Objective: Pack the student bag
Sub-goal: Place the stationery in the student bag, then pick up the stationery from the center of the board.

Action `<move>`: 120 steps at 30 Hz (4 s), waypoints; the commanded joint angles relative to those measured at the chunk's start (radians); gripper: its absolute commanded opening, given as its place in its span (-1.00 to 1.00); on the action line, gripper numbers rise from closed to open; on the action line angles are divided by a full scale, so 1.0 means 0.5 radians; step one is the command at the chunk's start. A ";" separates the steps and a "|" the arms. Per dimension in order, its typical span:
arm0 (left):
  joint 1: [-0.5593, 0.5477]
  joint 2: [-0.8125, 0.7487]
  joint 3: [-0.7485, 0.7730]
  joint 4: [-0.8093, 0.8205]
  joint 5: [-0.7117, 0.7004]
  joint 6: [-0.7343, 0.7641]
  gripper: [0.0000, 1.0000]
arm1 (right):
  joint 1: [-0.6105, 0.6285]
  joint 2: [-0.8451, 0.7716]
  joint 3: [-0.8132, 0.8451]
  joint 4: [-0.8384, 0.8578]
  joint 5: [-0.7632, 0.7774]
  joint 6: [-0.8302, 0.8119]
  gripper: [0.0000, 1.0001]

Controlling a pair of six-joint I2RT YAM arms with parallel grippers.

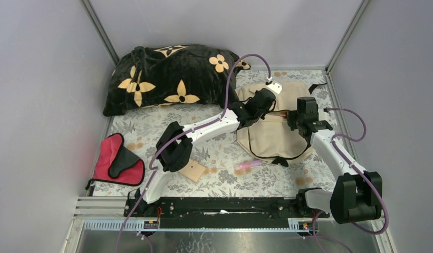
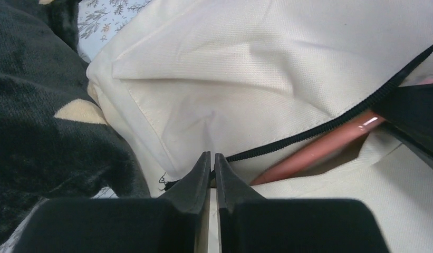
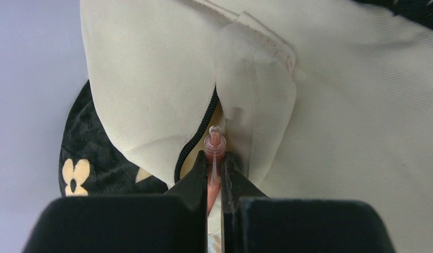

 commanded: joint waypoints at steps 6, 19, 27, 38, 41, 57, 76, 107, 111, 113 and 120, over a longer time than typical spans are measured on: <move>0.018 -0.128 -0.038 0.045 0.075 -0.062 -0.72 | 0.032 0.224 0.255 0.172 -0.285 -0.217 -0.24; 0.029 -0.249 -0.168 0.069 0.086 -0.077 -0.72 | 0.034 -0.006 0.117 0.496 -0.443 -0.662 0.64; 0.028 -0.317 -0.280 0.074 0.098 -0.113 -0.76 | 0.025 0.209 0.222 0.563 -0.621 -0.801 0.69; 0.029 -0.616 -0.475 -0.152 -0.032 -0.221 -0.76 | 0.022 -0.056 0.303 0.567 -0.781 -1.127 0.75; 0.033 -0.828 -0.678 -0.202 -0.028 -0.304 -0.68 | 0.022 -0.216 0.311 0.405 -0.873 -1.363 0.82; 0.791 -1.757 -1.661 -0.468 0.496 -0.933 0.14 | 0.934 -0.041 0.278 -0.518 -0.854 -2.213 0.75; 0.905 -1.819 -1.766 -0.376 0.539 -0.876 0.33 | 1.087 0.221 0.098 -0.729 -0.429 -1.173 0.66; 0.905 -1.866 -1.904 -0.247 0.648 -0.963 0.33 | 1.350 1.191 0.695 -0.677 -0.243 -1.422 0.97; 0.905 -1.849 -1.913 -0.234 0.647 -0.957 0.33 | 1.371 1.300 0.840 -0.684 -0.196 -1.487 0.94; 0.905 -1.840 -1.914 -0.232 0.647 -0.946 0.33 | 1.398 1.349 0.915 -0.684 -0.223 -1.547 0.91; 0.905 -1.817 -1.898 -0.228 0.623 -0.928 0.33 | 1.543 1.593 1.241 -0.774 -0.166 -1.711 0.89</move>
